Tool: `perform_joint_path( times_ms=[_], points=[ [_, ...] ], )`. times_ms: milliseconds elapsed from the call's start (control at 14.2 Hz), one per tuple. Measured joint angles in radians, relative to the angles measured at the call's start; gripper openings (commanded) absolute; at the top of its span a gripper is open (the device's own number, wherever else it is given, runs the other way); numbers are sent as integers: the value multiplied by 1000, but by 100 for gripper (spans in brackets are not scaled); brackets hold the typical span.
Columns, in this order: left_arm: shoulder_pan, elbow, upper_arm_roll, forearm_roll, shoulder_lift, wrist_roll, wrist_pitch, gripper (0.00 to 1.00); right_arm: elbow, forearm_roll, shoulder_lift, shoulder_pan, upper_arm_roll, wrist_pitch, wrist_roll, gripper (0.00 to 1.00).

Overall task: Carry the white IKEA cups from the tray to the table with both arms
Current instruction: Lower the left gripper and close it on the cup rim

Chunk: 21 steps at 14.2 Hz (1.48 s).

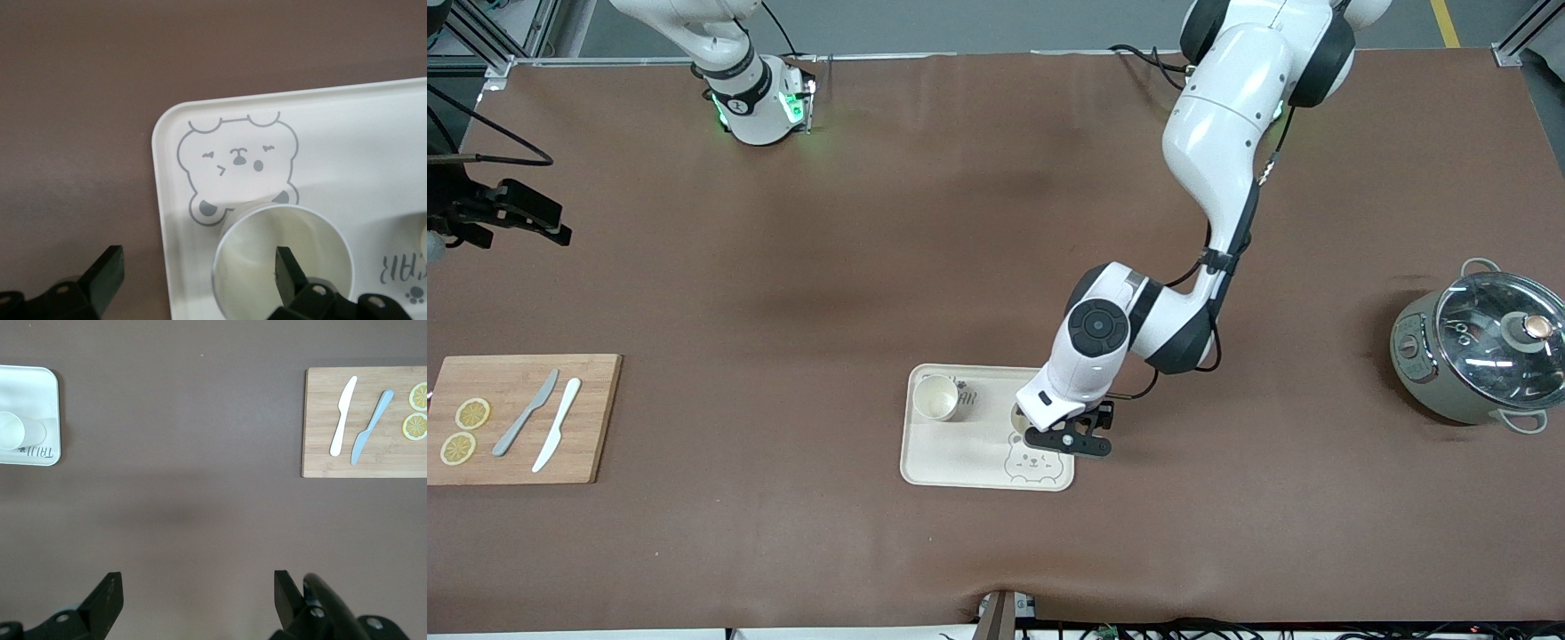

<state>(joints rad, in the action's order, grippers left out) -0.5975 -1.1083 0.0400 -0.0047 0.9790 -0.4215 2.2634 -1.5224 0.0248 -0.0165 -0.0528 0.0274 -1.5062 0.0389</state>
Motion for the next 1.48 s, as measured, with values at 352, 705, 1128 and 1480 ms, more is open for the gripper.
perform_joint_path(
  times_ms=[352,705,1128,1480],
  points=[
    [-15,0,0,0,11,-25,18,100,-1,0,-11,1,1,1,0,100],
    [-15,0,0,-3,12,-60,24,0,-3,-6,-52,-2,-3,-1,0,100],
    [-18,0,0,-27,22,-105,24,0,-3,-13,-66,-7,-13,-10,0,100],
    [-18,1,0,-27,21,-106,24,0,0,-13,-77,-11,-19,-12,0,100]
  ],
)
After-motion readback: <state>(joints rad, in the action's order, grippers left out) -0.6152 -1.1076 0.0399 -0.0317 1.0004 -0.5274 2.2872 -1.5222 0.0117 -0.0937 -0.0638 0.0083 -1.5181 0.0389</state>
